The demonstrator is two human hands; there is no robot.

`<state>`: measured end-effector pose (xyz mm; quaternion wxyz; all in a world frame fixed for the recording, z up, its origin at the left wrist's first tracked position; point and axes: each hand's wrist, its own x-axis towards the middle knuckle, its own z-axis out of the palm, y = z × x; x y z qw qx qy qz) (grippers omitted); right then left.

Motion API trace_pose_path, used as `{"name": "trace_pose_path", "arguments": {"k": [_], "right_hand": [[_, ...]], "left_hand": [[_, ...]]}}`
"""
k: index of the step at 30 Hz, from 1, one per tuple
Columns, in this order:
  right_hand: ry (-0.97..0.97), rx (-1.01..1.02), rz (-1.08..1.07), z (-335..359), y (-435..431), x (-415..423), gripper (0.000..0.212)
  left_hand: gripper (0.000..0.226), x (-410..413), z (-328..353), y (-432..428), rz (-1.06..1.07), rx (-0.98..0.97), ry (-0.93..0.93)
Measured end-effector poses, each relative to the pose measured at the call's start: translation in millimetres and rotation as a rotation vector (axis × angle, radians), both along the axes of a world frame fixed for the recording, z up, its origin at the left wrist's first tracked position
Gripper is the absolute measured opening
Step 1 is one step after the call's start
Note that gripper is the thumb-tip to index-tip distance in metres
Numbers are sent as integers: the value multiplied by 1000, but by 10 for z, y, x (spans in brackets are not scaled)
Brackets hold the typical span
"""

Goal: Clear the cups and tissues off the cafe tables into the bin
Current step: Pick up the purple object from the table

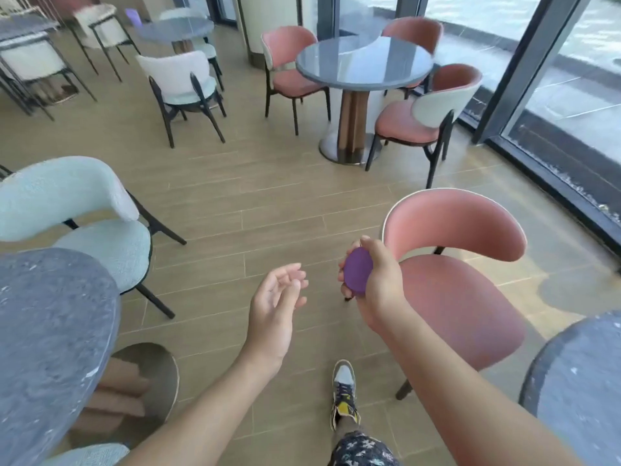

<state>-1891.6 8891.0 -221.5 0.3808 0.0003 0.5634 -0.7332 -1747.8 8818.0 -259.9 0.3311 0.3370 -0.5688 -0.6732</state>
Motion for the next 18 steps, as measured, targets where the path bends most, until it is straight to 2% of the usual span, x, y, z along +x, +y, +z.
{"name": "trace_pose_path", "arguments": {"k": [5, 12, 18], "right_hand": [[-4, -46, 106, -93, -1138, -551, 30], [-10, -78, 295, 114, -2663, -1395, 28], [-19, -75, 433, 116, -3992, -1717, 24]], "left_hand": [[30, -537, -36, -1022, 123, -8, 10], [30, -1220, 165, -2454, 294, -18, 17], [27, -1500, 214, -3555, 453, -2, 56]]}}
